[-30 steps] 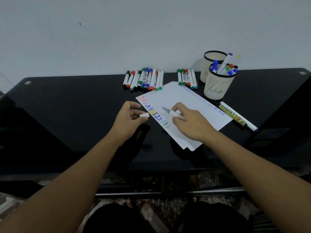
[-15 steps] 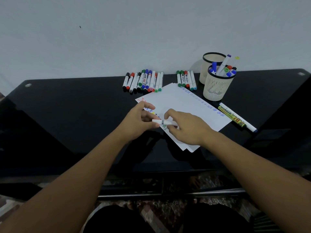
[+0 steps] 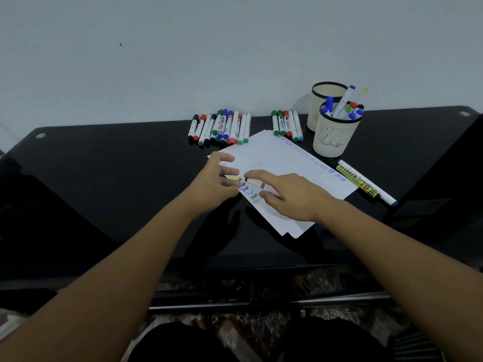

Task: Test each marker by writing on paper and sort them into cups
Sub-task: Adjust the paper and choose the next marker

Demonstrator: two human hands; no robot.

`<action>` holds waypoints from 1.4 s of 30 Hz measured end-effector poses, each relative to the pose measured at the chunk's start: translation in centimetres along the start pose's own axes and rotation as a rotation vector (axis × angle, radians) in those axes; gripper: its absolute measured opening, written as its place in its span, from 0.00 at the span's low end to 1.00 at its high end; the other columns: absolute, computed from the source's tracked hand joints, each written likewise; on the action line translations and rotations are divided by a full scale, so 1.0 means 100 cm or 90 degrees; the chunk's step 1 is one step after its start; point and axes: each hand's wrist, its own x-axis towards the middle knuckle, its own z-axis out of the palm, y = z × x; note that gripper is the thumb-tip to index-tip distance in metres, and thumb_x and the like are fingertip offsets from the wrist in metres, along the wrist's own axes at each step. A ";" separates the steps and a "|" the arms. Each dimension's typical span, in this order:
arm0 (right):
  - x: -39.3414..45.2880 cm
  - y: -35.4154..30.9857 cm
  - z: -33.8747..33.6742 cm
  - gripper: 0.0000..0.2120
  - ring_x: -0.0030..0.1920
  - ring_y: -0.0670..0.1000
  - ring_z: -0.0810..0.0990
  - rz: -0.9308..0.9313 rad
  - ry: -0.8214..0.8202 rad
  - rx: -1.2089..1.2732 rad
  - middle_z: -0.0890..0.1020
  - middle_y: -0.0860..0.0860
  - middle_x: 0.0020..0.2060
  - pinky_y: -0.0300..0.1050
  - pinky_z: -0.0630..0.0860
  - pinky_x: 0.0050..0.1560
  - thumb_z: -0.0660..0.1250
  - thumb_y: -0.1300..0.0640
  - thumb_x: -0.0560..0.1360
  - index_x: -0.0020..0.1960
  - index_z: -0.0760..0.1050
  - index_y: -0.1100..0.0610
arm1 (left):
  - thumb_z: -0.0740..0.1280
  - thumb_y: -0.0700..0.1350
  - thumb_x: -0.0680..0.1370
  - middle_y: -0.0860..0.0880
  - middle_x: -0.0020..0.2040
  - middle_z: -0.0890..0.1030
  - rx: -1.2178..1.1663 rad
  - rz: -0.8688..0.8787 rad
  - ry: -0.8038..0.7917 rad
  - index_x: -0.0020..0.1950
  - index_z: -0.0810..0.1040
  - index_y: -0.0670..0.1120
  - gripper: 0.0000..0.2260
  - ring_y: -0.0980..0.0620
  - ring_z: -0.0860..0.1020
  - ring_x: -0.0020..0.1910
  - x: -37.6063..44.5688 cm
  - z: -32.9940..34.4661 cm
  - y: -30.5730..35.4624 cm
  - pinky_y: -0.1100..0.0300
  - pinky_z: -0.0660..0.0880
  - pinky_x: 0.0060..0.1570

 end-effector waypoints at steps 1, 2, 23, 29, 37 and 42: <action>0.000 0.001 0.000 0.22 0.38 0.44 0.72 0.006 0.001 -0.003 0.72 0.39 0.35 0.49 0.68 0.43 0.57 0.51 0.86 0.77 0.60 0.36 | 0.71 0.37 0.77 0.49 0.62 0.77 0.073 0.023 0.019 0.67 0.70 0.54 0.23 0.53 0.82 0.55 0.003 0.001 -0.005 0.53 0.80 0.60; 0.000 0.002 0.000 0.21 0.39 0.46 0.72 0.012 0.002 -0.004 0.71 0.38 0.36 0.49 0.68 0.44 0.57 0.52 0.86 0.77 0.60 0.37 | 0.72 0.41 0.78 0.51 0.62 0.77 0.147 0.044 0.043 0.67 0.72 0.56 0.21 0.53 0.79 0.57 0.006 0.003 -0.012 0.52 0.78 0.62; -0.001 0.017 0.000 0.13 0.33 0.52 0.73 0.054 0.054 -0.011 0.71 0.51 0.30 0.49 0.66 0.35 0.58 0.51 0.86 0.68 0.60 0.43 | 0.59 0.73 0.73 0.57 0.69 0.69 0.453 0.129 0.119 0.71 0.75 0.62 0.29 0.52 0.61 0.69 0.013 0.023 -0.061 0.48 0.63 0.71; -0.005 0.022 0.002 0.19 0.36 0.50 0.74 0.089 0.100 -0.001 0.72 0.48 0.34 0.49 0.68 0.37 0.58 0.49 0.84 0.73 0.58 0.43 | 0.58 0.74 0.72 0.57 0.67 0.71 0.458 0.143 0.138 0.70 0.76 0.61 0.32 0.51 0.63 0.69 0.012 0.024 -0.061 0.47 0.64 0.70; -0.034 0.061 -0.016 0.24 0.42 0.57 0.77 0.274 0.137 -0.159 0.78 0.52 0.45 0.51 0.74 0.39 0.58 0.56 0.84 0.79 0.58 0.50 | 0.59 0.75 0.71 0.56 0.67 0.72 0.463 0.162 0.153 0.70 0.77 0.61 0.33 0.51 0.64 0.68 0.012 0.027 -0.062 0.49 0.63 0.68; -0.056 0.092 -0.013 0.09 0.46 0.58 0.75 0.334 0.250 -0.237 0.80 0.53 0.45 0.52 0.69 0.45 0.63 0.53 0.81 0.60 0.71 0.55 | 0.59 0.75 0.71 0.57 0.67 0.72 0.468 0.164 0.160 0.70 0.77 0.61 0.33 0.52 0.63 0.68 0.012 0.027 -0.061 0.53 0.61 0.67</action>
